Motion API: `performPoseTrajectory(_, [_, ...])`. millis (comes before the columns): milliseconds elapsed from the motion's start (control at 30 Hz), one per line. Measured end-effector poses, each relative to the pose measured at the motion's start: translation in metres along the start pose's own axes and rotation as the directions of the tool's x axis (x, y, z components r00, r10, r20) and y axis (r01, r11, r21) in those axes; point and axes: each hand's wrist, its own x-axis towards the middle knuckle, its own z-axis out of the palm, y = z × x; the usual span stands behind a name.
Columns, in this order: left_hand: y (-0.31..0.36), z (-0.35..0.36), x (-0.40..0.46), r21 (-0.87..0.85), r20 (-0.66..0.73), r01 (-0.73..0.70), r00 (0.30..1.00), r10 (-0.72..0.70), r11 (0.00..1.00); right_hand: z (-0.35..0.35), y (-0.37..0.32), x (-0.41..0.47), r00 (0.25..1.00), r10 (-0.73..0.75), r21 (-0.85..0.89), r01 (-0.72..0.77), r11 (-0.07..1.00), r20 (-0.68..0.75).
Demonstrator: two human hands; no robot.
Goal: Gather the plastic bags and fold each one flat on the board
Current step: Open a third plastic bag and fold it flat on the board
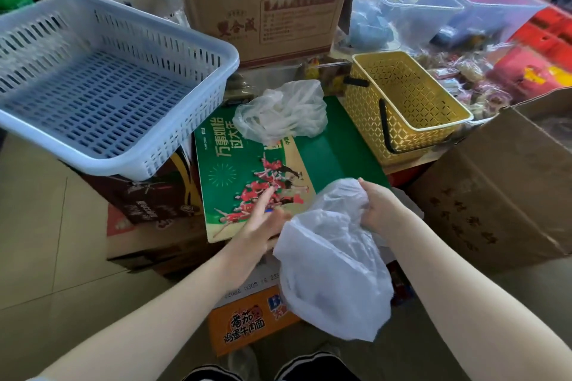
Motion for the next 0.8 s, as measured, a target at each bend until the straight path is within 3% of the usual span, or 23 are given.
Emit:
performPoseTrajectory(67, [0.001,0.003,-0.004,0.160,0.129,-0.196,0.976,0.176,0.968,-0.008,0.000,0.002,0.999,0.044,0.027,-0.044,0.999,0.015])
performPoseTrajectory(133, [0.006,0.009,-0.008,0.309,0.264,-0.301,0.939,0.223,0.902,-0.014,0.001,0.004,0.997,0.067,0.022,-0.068,0.997,0.047])
performPoseTrajectory(200, [0.007,0.017,-0.001,0.495,0.298,-0.388,0.916,0.267,0.778,-0.020,-0.001,0.007,0.994,0.095,0.024,-0.097,0.995,0.061])
performPoseTrajectory(267, [0.005,0.029,0.006,0.574,0.331,-0.462,0.886,0.324,0.676,-0.029,-0.006,0.013,0.996,0.081,0.022,-0.081,0.996,0.031])
performPoseTrajectory(333, [0.007,0.039,0.012,0.620,0.310,-0.430,0.903,0.298,0.656,-0.038,-0.012,0.010,0.994,0.095,0.039,-0.097,0.994,0.049])
performPoseTrajectory(433, [0.003,0.043,0.017,0.719,0.276,-0.301,0.951,0.140,0.626,-0.052,-0.025,0.003,0.995,0.041,0.066,-0.047,0.997,0.095])
performPoseTrajectory(500, [-0.001,0.046,0.017,0.775,0.356,-0.357,0.929,0.106,0.521,-0.062,-0.032,0.006,0.997,0.027,0.074,-0.032,0.997,0.078])
performPoseTrajectory(567, [-0.004,0.054,0.015,0.786,0.447,-0.480,0.877,0.178,0.390,-0.069,-0.035,0.013,0.998,0.008,0.066,-0.013,0.998,0.066])
performPoseTrajectory(633, [-0.001,0.063,0.017,0.777,0.448,-0.542,0.834,0.323,0.320,-0.068,-0.037,0.018,0.999,-0.048,-0.032,0.048,0.998,0.004])
performPoseTrajectory(700, [0.005,0.068,0.020,0.773,0.375,-0.551,0.797,0.474,0.315,-0.066,-0.036,0.020,0.982,-0.172,-0.345,0.136,0.929,-0.077])
performPoseTrajectory(767, [0.010,0.069,0.025,0.796,0.266,-0.509,0.780,0.566,0.328,-0.063,-0.037,0.008,0.923,-0.384,-0.584,0.320,0.746,0.014])
performPoseTrajectory(800, [0.011,0.068,0.026,0.808,0.196,-0.468,0.786,0.587,0.357,-0.059,-0.036,-0.004,0.863,-0.484,-0.578,0.469,0.667,0.142])
